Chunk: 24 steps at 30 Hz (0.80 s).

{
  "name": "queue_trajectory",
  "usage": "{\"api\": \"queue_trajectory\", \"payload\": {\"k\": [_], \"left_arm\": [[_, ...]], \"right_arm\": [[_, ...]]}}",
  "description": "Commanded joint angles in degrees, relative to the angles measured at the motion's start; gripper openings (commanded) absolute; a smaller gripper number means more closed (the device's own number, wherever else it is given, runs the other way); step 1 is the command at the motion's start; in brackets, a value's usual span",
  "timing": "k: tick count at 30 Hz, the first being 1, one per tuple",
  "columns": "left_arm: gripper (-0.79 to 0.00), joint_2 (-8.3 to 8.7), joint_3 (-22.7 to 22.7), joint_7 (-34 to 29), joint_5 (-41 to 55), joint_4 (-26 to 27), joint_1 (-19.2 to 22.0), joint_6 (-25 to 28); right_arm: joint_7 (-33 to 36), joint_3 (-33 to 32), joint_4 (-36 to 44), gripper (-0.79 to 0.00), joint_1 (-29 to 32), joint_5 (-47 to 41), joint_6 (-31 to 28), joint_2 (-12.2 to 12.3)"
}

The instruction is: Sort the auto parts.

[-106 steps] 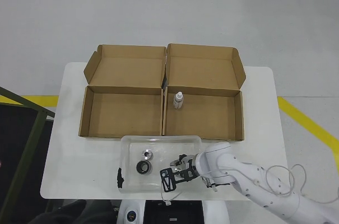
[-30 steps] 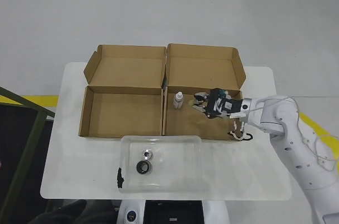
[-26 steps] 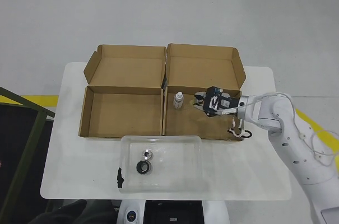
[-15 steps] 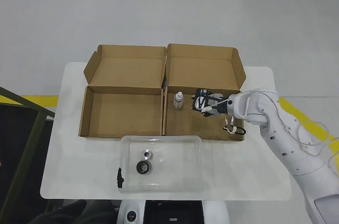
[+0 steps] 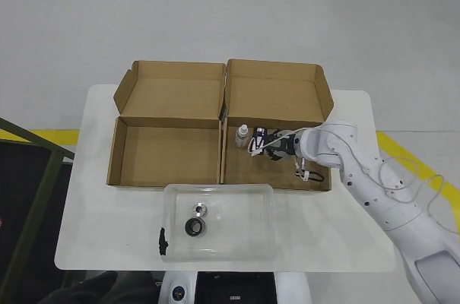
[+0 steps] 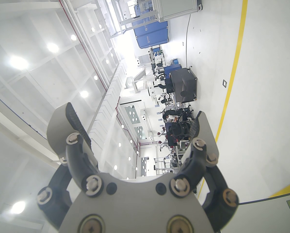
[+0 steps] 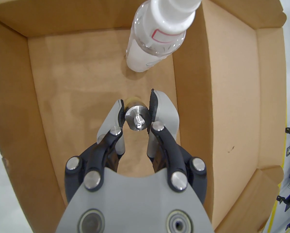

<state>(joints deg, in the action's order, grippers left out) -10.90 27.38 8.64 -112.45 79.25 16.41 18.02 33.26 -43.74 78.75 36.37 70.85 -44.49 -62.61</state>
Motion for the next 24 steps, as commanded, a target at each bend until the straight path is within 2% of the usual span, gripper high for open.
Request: {"api": "queue_trajectory", "payload": {"k": [1,5,6,16,24], "left_arm": [[0.0,0.0,0.0,0.0,0.0,0.0,0.0,0.0],[0.0,0.0,0.0,0.0,0.0,0.0,0.0,0.0],[0.0,0.0,0.0,0.0,0.0,0.0,0.0,0.0],[0.0,0.0,0.0,0.0,0.0,0.0,0.0,0.0],[0.0,0.0,0.0,0.0,0.0,0.0,0.0,0.0]], "right_arm": [[-0.25,0.55,-0.84,-0.785,-0.4,0.28,0.11,-0.31],[-0.51,1.51,-2.23,-0.576,-1.07,0.89,0.5,-0.93],[-0.61,1.69,-2.53,-0.548,-1.19,1.05,0.55,-1.06],[-2.04,1.45,-3.32,-0.536,-1.59,0.04,-0.68,-1.66],[-0.54,-4.72,3.66,-0.486,2.32,-1.25,-2.87,0.6]]}}
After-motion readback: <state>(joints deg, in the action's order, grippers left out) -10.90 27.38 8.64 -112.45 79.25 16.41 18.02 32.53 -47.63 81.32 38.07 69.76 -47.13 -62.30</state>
